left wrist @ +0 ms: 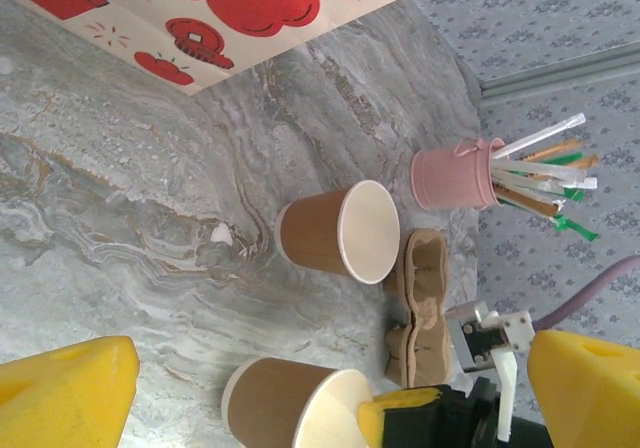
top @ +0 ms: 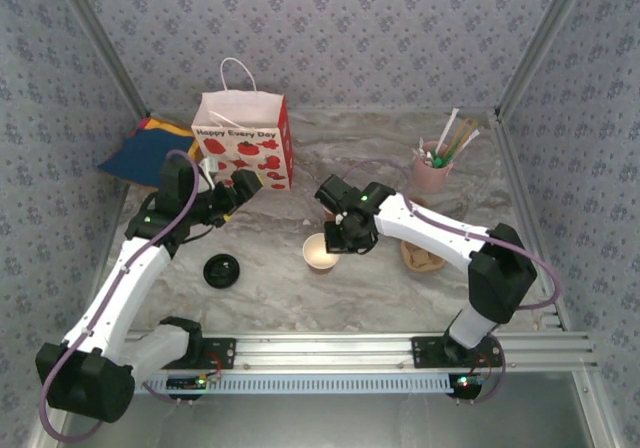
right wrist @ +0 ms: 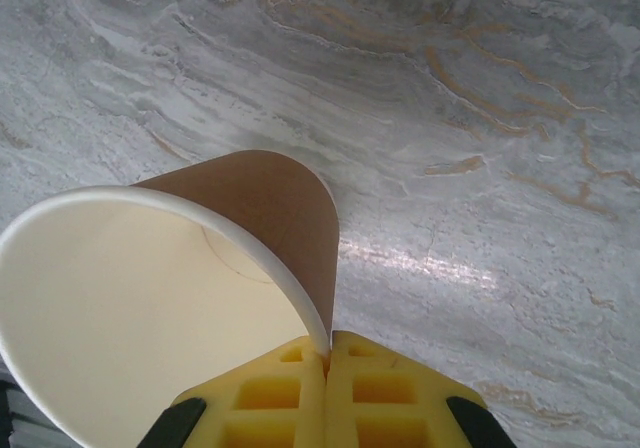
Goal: Pack the takeout coffee
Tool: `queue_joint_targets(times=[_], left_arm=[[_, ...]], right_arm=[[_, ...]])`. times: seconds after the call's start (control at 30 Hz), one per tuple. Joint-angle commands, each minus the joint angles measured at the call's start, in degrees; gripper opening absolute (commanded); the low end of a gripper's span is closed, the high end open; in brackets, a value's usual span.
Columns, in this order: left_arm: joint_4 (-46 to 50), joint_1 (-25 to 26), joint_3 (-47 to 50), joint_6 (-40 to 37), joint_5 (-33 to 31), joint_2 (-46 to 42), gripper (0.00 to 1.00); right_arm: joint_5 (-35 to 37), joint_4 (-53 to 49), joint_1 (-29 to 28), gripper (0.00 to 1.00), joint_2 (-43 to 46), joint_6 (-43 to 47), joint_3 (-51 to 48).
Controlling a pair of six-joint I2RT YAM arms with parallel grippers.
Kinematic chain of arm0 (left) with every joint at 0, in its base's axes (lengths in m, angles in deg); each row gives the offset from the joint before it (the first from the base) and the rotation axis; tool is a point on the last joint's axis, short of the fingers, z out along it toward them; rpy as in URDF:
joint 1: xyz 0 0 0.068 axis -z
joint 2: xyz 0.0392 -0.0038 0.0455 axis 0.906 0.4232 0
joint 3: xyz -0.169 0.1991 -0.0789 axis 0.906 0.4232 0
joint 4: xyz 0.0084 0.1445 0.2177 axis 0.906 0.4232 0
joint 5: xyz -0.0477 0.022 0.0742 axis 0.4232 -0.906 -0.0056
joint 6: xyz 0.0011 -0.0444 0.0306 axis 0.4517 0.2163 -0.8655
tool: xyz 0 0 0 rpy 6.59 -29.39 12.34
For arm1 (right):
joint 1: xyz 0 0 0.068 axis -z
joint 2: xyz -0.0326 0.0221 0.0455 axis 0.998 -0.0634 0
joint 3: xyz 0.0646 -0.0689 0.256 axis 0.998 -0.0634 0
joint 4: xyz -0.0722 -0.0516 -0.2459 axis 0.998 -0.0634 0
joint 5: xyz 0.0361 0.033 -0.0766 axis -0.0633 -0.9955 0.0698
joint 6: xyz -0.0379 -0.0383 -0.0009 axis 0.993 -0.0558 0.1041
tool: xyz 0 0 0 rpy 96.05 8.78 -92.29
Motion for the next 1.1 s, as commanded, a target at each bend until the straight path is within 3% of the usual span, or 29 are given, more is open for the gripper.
queue_joint_targets(times=[0.0,0.37,0.57,0.87,1.07], left_arm=[[1.0,-0.4,1.1,-0.6,-0.3,-1.5,1.00],[0.7,-0.4,2.5,0.0,0.0,-2.4,1.00],[1.2,-0.4,2.6,-0.6,-0.4,-2.4,1.00],[9.6,-1.1,1.7,-4.3,-6.3,-2.4,1.00],[21.3,-1.3,1.5,-7.2,-11.3,-1.5,0.93]], right_arm=[[-0.1,0.4,-0.1,0.00,-1.4,-0.9,0.0],[-0.8,1.5,-0.2,0.01,-1.8,-0.9,-1.6],[-0.3,0.3,-0.3,0.19,-1.3,-0.4,-0.3],[1.7,-2.0,0.1,0.36,2.6,2.0,3.6],[4.8,-1.7,0.6,0.62,6.1,4.3,5.5]])
